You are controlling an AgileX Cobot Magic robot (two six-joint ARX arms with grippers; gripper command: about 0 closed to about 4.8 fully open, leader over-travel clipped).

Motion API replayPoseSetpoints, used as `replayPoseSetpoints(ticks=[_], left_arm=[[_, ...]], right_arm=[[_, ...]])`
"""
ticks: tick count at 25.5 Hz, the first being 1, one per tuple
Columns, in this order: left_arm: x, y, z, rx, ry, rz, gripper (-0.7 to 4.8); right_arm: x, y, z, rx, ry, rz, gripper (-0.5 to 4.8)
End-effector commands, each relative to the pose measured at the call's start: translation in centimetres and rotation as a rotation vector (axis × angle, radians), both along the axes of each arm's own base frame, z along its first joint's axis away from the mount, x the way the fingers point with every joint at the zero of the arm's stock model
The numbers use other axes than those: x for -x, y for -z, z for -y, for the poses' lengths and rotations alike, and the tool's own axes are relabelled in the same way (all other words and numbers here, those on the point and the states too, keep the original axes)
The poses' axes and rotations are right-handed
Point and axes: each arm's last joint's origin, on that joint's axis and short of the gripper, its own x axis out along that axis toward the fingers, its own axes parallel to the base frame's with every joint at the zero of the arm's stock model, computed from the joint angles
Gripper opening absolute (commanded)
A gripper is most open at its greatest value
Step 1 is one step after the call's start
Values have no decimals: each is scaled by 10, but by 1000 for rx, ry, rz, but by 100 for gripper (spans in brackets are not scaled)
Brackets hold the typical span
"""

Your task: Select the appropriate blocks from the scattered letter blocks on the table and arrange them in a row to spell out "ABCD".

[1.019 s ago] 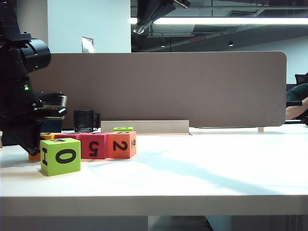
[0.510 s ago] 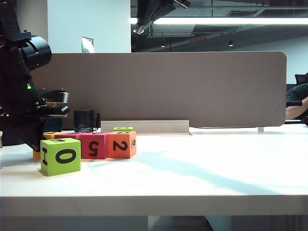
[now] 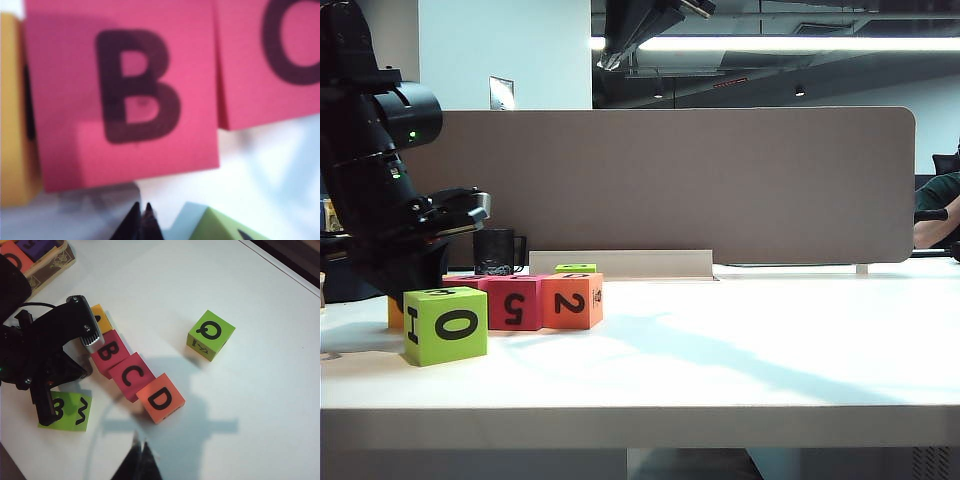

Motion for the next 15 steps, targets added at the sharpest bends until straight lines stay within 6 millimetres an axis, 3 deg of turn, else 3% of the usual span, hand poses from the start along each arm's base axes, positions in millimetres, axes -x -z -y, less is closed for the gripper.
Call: replayPoseSetpoints(ticks=[1,15], left_arm=[[-4,-3,4,6,22,59,-6],[-12,-2,6,33,19,118,-6]], right_arm=[[1,-4,0,-15,-1,16,-2],[1,-3,-1,-15,-1,16,-1]])
